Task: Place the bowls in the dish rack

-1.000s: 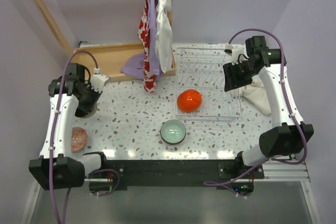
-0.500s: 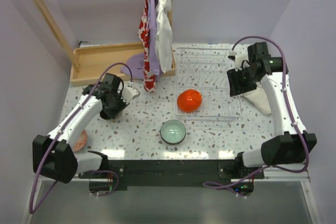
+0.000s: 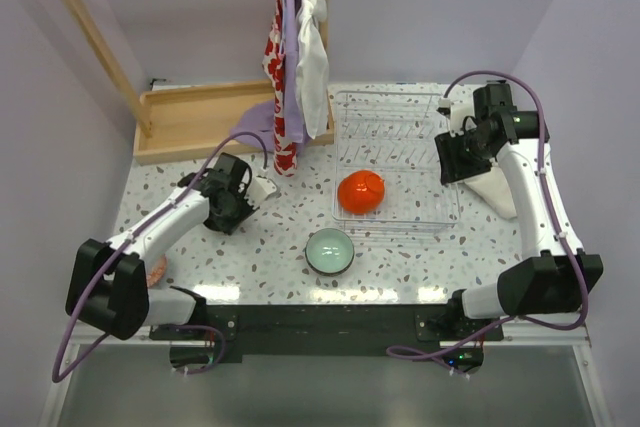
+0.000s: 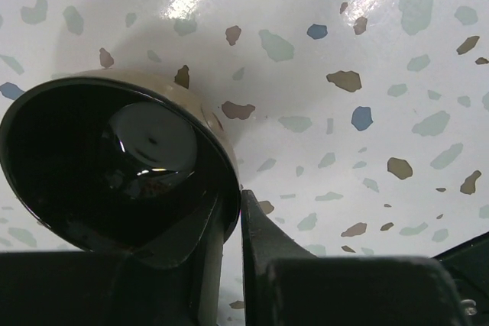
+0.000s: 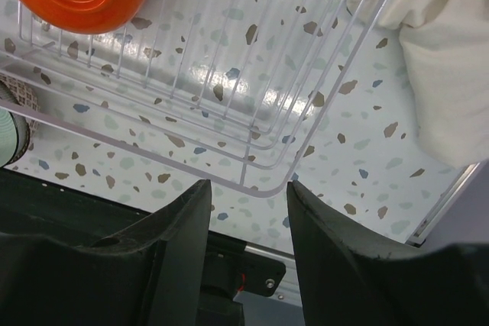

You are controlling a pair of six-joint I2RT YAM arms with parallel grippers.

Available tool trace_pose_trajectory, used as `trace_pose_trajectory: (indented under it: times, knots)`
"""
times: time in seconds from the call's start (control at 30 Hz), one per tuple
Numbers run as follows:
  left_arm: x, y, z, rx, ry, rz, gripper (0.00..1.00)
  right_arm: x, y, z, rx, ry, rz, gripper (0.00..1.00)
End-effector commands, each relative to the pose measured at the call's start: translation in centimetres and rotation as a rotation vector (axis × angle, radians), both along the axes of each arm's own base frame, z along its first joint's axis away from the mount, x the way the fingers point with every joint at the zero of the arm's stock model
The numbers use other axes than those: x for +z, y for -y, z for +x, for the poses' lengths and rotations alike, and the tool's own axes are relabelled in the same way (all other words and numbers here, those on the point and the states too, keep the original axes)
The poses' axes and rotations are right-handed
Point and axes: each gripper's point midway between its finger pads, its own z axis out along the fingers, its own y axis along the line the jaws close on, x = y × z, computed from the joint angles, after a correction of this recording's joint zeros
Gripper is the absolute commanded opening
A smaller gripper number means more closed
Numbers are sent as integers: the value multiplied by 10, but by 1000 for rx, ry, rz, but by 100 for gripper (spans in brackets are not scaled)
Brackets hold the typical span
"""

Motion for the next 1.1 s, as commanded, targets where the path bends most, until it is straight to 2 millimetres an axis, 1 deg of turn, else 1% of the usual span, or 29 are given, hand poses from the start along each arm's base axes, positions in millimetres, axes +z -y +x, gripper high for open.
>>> trace_pose_trajectory:
  times: [0.0, 0.17, 0.2, 0.23, 0.27, 0.3, 0.33, 0.37, 0.4, 0.43, 0.47, 0.5, 0.53, 0.57, 0.63, 0.67, 0.7, 0.73, 0.77, 0.8, 0.83, 0.87, 0.9, 0.93, 0.97, 1.0, 1.03, 1.07]
  knots:
    - [-5, -4, 11, 27, 56, 21, 19, 6, 4, 3, -15, 45, -6, 49]
    - [-11, -8, 3, 28, 46, 33, 19, 9, 2, 4, -14, 54, 4, 49]
    - [-11, -9, 3, 28, 46, 35, 17, 10, 2, 4, -15, 54, 5, 49]
    - [-10, -8, 3, 26, 51, 34, 7, 10, 2, 4, -13, 53, 6, 49]
    - [-9, -8, 4, 22, 52, 33, 2, 13, 1, 5, -12, 63, 9, 49]
    - [-8, -9, 3, 22, 47, 34, 0, 14, 2, 6, -13, 67, 9, 49]
    - [-2, -7, 5, 20, 56, 27, 0, 18, 1, 7, -12, 78, 8, 49]
    - [2, -7, 2, 10, 46, 21, 0, 20, 2, 7, -14, 82, 8, 49]
    - [11, -6, 2, -7, 65, 16, 0, 24, 2, 7, -14, 96, 8, 49]
    - [23, -4, 7, -16, 93, 7, 0, 27, 1, 7, -15, 108, 11, 49]
    - [30, -6, 3, -30, 94, 8, 0, 29, 0, 5, -16, 111, 19, 49]
    - [42, -2, 1, -74, 125, -21, 0, 33, 0, 2, -18, 122, 24, 49]
    - [53, 1, 3, -95, 148, -37, 0, 32, -2, -1, -17, 119, 35, 49]
    - [56, 3, -10, -130, 111, -54, 0, 33, -3, -4, -32, 118, 48, 48]
    - [72, 10, -22, -229, 90, -88, 0, 32, -6, -12, -45, 102, 87, 48]
    - [73, 17, -47, -290, -7, -138, 0, 31, 1, -14, -102, 90, 111, 48]
    - [86, 25, -52, -376, -10, -167, 0, 33, 6, -15, -147, 83, 179, 48]
    - [93, 31, -62, -425, -38, -203, 0, 32, 8, -19, -178, 46, 220, 48]
    - [101, 43, -75, -480, -68, -254, 0, 33, 8, -20, -210, 30, 268, 48]
    - [117, 54, -71, -486, -41, -282, 0, 34, 19, -21, -266, 26, 303, 48]
    - [126, 64, -72, -509, -35, -306, 0, 40, 16, -20, -277, 30, 363, 48]
    - [135, 83, -77, -571, -32, -340, 0, 44, 17, -19, -301, 36, 400, 48]
    - [150, 99, -72, -576, -16, -363, 0, 48, 20, -18, -322, 53, 426, 49]
    - [158, 113, -71, -604, 0, -378, 0, 54, 19, -14, -322, 84, 450, 49]
    - [167, 136, -74, -673, 29, -393, 0, 62, 18, -14, -315, 128, 450, 49]
    - [177, 154, -68, -688, 43, -410, 0, 68, 18, -10, -313, 164, 451, 49]
    - [182, 170, -73, -738, 45, -428, 0, 77, 21, -1, -303, 232, 444, 50]
    - [187, 184, -68, -758, 64, -450, 0, 86, 20, 1, -286, 279, 436, 51]
